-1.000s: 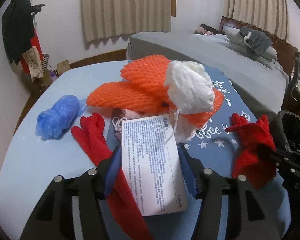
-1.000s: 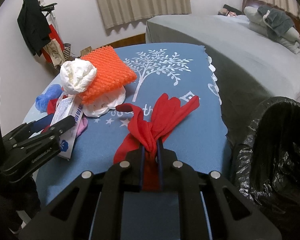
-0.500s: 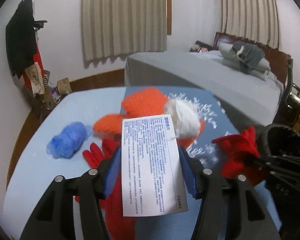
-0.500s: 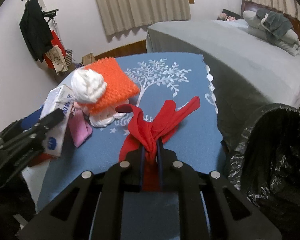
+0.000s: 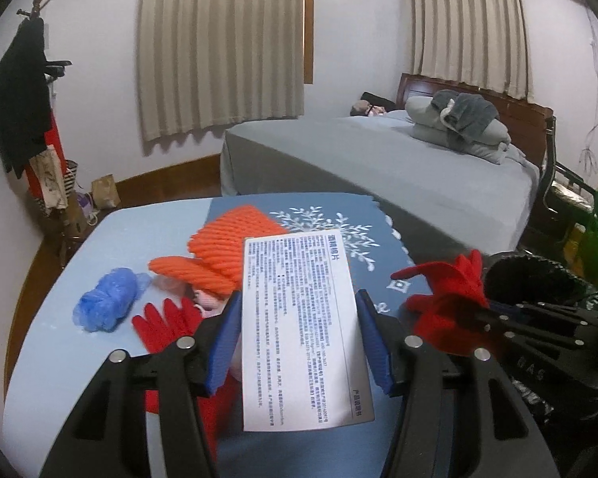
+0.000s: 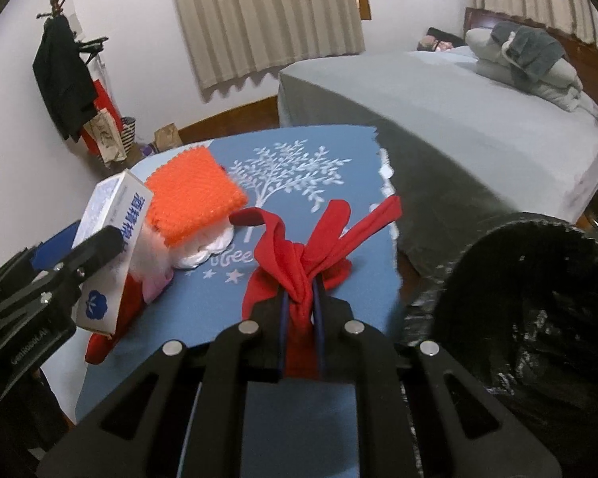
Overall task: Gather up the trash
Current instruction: 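Carry both items over the black bin and open both grippers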
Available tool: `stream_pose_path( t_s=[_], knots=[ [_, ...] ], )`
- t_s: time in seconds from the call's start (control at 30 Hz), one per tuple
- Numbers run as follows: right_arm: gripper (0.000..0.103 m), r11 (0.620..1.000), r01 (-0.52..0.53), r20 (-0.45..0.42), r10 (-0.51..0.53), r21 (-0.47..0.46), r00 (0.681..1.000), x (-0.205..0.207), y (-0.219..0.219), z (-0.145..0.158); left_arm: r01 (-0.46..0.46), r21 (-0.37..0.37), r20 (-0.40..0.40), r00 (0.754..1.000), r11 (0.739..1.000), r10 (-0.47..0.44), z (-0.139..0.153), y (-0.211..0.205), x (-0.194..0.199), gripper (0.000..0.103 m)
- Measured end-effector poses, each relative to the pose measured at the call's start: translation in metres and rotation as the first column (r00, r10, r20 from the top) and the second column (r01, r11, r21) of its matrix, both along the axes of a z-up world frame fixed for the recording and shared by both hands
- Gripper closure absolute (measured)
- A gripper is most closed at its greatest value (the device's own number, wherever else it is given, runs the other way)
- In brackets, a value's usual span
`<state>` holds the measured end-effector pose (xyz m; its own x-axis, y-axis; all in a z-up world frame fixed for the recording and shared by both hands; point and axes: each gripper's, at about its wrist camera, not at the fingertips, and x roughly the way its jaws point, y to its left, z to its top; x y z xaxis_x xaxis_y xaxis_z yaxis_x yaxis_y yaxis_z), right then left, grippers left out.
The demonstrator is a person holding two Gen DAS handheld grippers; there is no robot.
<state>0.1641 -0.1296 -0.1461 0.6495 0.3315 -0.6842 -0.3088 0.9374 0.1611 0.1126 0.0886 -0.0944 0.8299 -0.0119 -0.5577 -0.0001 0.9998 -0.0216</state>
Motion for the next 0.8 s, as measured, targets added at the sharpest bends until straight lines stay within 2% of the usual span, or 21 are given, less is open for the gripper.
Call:
stream_pose_path(
  t_s=[0.47, 0.8],
  knots=[
    [0.092, 0.995, 0.101, 0.097, -0.102, 0.022, 0.99, -0.02, -0.063, 0.039, 0.127, -0.012, 0.045, 0.991, 0.992, -0.127, 0.018, -0.058, 0.011, 0.047],
    [0.092, 0.964, 0.267, 0.117, -0.265, -0.003, 0.957, -0.041, -0.144, 0.043, 0.282, -0.019, 0.051, 0.958, 0.959, -0.281, 0.025, -0.129, 0.021, 0.047]
  ],
)
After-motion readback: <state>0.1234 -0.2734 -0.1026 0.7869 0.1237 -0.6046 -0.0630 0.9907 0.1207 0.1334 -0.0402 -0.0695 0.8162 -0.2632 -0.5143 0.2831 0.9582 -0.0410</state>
